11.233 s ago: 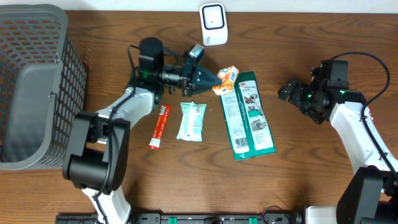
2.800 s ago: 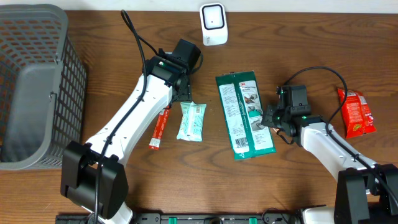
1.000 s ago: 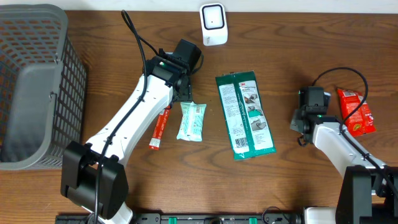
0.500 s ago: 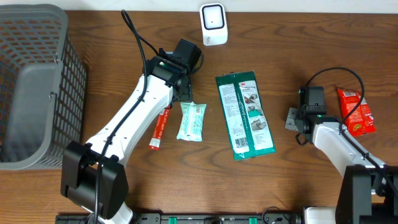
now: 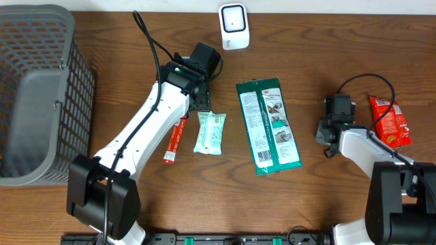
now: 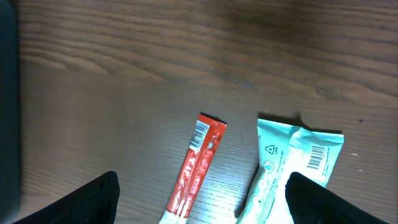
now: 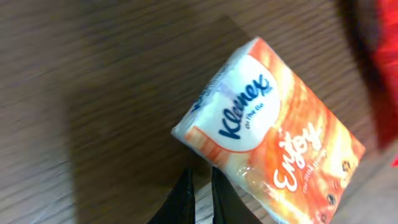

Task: Scan the item barcode
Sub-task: 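Carry the tissue pack right and drop it by the red snack packet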

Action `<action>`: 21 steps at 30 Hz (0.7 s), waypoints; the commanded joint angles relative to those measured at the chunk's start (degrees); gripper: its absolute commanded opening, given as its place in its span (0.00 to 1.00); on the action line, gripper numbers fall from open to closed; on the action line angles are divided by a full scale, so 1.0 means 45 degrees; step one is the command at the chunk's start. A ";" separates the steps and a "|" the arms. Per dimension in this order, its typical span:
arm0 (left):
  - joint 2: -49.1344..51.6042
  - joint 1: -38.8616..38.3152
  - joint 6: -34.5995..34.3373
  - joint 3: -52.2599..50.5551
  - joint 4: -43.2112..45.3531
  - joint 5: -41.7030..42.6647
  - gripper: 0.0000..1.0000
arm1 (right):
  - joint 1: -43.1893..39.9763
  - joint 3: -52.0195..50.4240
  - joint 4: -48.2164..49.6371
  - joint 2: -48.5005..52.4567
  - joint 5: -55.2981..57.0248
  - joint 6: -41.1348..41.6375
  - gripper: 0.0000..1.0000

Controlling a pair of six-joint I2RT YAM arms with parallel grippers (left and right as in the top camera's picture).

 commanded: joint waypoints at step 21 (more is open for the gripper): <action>0.0097 0.0015 -0.0078 -0.0141 -0.0024 -0.0073 0.86 | -0.2361 -0.0083 0.0908 0.0228 -0.2477 -0.0058 0.22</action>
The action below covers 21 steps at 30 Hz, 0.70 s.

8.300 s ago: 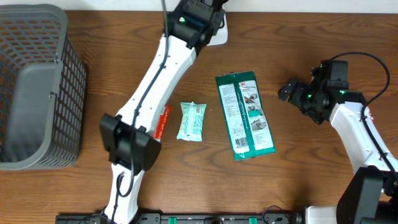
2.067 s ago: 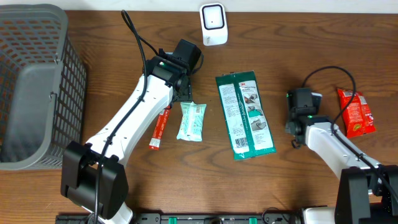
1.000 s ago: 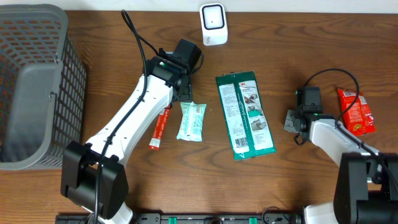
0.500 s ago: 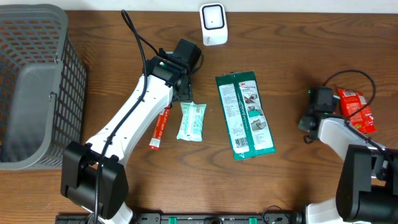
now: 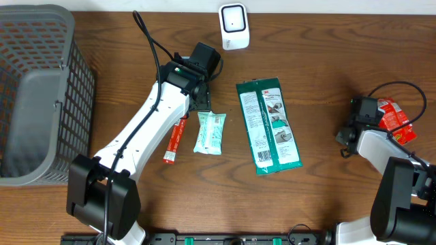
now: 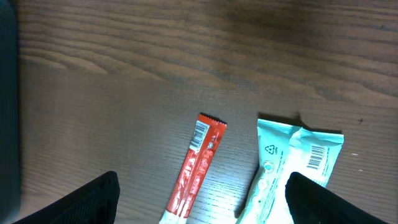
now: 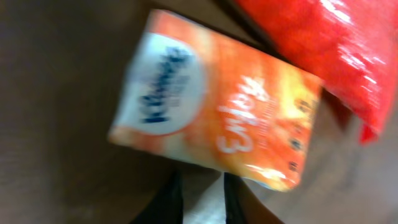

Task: Scan the item barcode
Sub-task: 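Carry the tissue pack right and drop it by the red snack packet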

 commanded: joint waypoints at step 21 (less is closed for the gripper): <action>0.0097 0.0015 -0.0073 -0.0141 -0.0019 -0.0073 0.86 | -0.0398 -0.0073 0.1880 0.0228 -0.0214 -0.0869 0.34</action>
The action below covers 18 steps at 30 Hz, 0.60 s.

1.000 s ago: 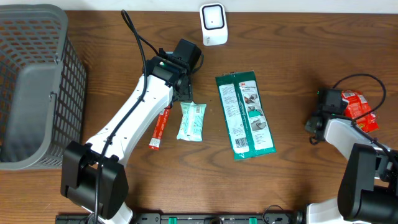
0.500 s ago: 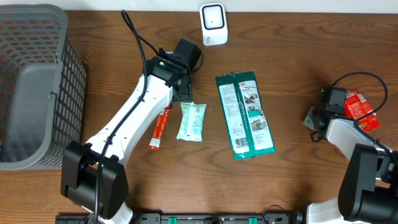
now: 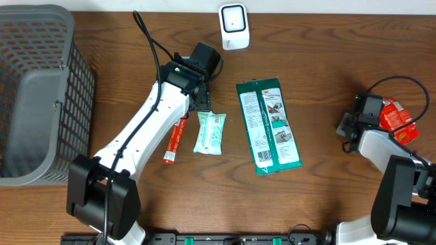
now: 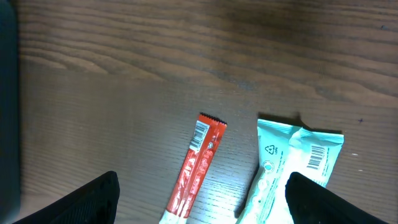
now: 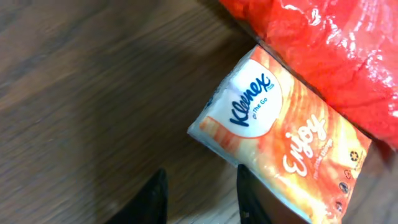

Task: Scan the item barcode
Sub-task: 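Carry the tissue pack right and drop it by the red snack packet, then reach both grippers to the green glove packet and grasp its edges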

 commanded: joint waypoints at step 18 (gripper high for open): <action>0.0097 0.0015 -0.0078 -0.0141 -0.0019 -0.0073 0.86 | 0.2453 0.1807 -0.3682 -0.3172 -0.5994 -0.1078 0.65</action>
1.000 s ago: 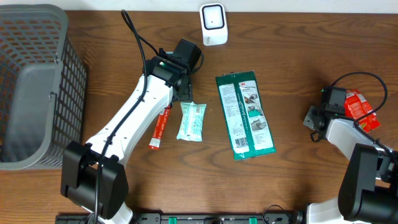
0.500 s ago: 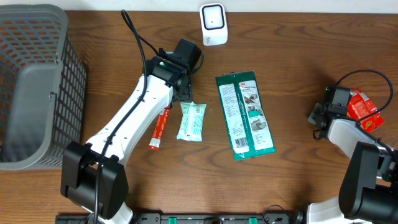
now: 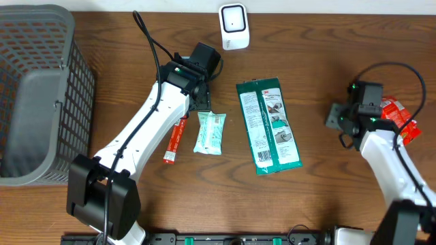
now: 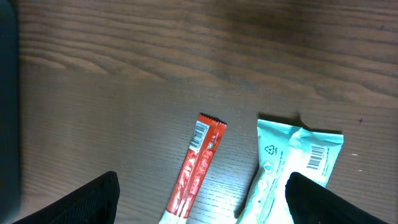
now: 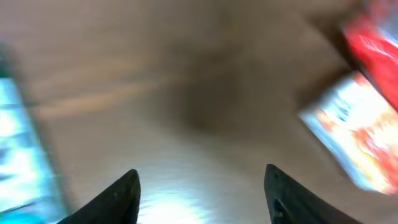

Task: Scan the item barcode
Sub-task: 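Reach both grippers to the green glove packet and grasp its edges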

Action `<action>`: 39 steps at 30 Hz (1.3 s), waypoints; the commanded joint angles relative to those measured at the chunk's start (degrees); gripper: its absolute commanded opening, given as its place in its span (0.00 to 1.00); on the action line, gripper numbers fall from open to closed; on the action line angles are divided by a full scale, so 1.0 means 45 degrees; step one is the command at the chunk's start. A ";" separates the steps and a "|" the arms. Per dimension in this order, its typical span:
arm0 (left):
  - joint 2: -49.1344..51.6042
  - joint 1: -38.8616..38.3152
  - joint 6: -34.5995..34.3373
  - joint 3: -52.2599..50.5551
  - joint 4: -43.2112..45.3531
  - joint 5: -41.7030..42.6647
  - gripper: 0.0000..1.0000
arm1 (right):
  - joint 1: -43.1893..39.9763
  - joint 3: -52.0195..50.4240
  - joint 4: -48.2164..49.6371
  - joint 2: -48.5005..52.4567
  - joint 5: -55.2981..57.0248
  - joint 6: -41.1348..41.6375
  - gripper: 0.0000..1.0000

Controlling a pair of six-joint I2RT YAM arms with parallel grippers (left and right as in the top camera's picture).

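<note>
The white barcode scanner (image 3: 234, 26) stands at the table's far edge. A green package (image 3: 268, 126) lies mid-table, and it blurs past the edge of the right wrist view (image 5: 18, 143). My right gripper (image 3: 337, 116) hangs open and empty (image 5: 202, 199) to the right of the green package. The orange tissue pack (image 5: 354, 140) and a red bag (image 3: 395, 119) lie further right. My left gripper (image 3: 201, 95) is open (image 4: 199, 208) over a red stick pack (image 4: 196, 168) and a teal bar (image 4: 292, 168), holding nothing.
A grey mesh basket (image 3: 41, 95) fills the table's left end. The red stick pack (image 3: 175, 139) and teal bar (image 3: 210, 133) lie side by side left of the green package. The right arm's cable loops above the red bag.
My right gripper has opened wide and moved left, away from the orange tissue pack, which now sits at the right edge of its view. The left arm has not moved.
My right gripper was shut close against the tissue pack, between the green package and the red bag. Then it was further right with the pack beside the red bag. Then its fingers stood apart with the pack on the table, and now it is open and away from the pack.
</note>
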 commanded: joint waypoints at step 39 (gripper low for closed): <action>0.2463 -0.2798 -0.1413 -0.0194 0.3672 0.5887 0.10 | -0.0097 0.0170 -0.1695 0.1093 -0.7732 -0.3099 0.82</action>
